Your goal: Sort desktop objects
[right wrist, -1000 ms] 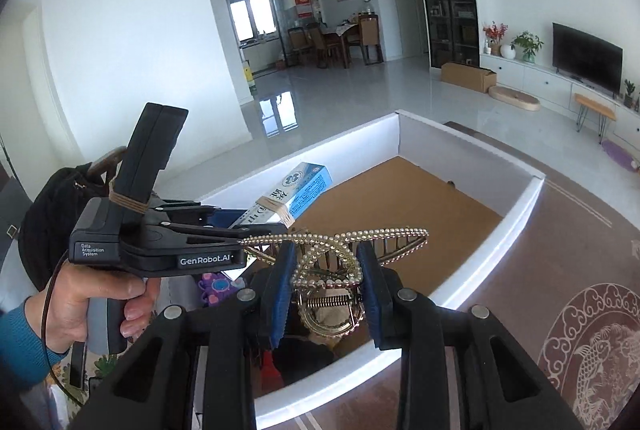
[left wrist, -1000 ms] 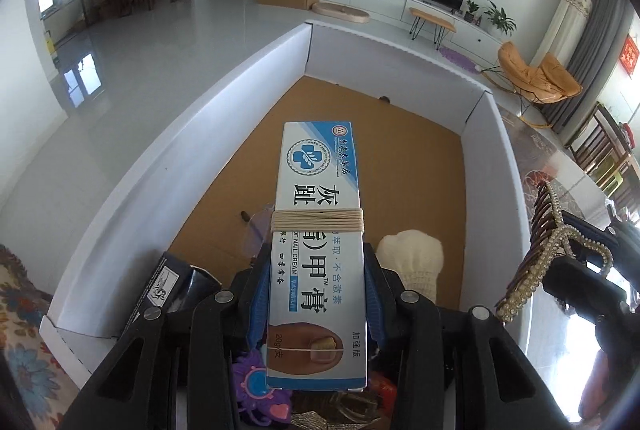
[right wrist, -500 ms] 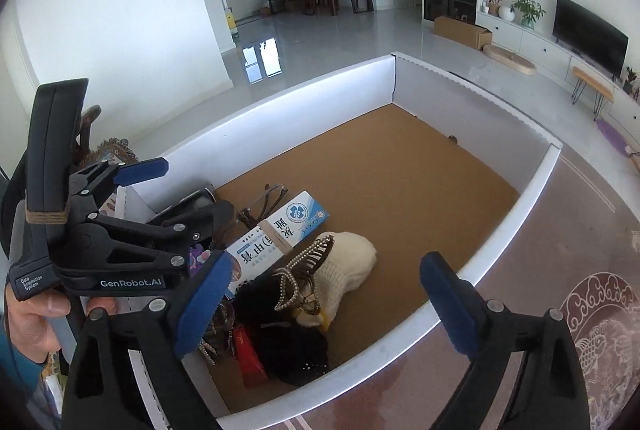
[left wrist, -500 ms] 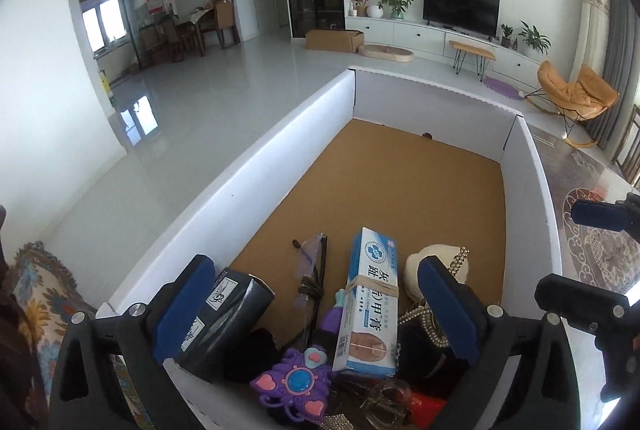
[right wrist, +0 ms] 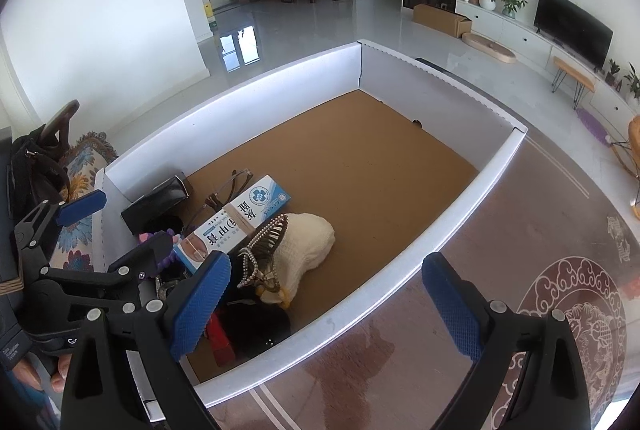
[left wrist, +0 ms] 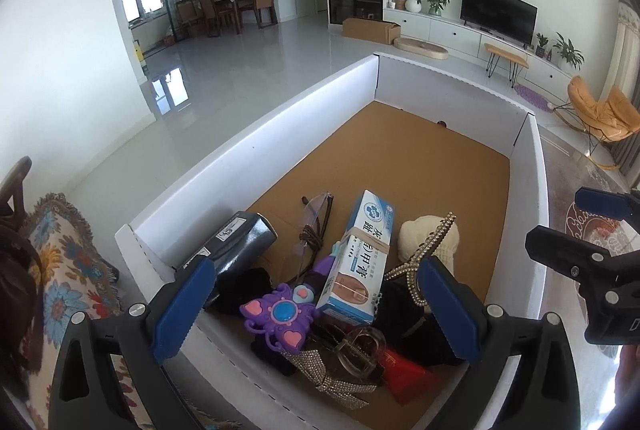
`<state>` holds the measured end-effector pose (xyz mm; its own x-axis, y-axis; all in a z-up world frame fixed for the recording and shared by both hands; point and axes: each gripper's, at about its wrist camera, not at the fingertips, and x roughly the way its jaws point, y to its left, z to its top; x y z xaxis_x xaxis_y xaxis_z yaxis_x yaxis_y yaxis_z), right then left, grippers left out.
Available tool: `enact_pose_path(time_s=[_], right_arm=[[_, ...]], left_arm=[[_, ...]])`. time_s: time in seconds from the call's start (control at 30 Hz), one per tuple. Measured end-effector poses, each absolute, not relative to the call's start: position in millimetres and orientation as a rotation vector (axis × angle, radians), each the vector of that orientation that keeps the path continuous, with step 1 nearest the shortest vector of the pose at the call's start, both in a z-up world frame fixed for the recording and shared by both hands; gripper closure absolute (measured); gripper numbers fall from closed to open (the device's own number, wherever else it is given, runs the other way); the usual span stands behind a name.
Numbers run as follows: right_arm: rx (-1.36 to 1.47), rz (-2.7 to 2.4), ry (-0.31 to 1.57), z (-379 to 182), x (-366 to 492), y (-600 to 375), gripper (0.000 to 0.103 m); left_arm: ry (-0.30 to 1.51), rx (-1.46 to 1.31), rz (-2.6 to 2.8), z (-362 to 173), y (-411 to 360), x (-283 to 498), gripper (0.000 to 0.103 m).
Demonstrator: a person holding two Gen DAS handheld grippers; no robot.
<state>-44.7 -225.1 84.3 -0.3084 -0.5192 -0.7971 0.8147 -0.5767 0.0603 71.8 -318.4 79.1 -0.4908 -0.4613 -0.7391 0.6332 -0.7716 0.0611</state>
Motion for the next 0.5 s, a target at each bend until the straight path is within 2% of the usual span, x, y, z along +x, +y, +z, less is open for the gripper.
enact_pose_path(time_s=[0.2,0.5], right_arm=[[1.020,-1.961,0.462,82,-43,-230,0.006],[1.037,-1.956,0.471,74,-41,-230,0.006]], left_arm=[[0.237,0.991,-2.256,84,-312,74,0.000],[0.263,0.986,-2.255,81,-314,77,0.000]])
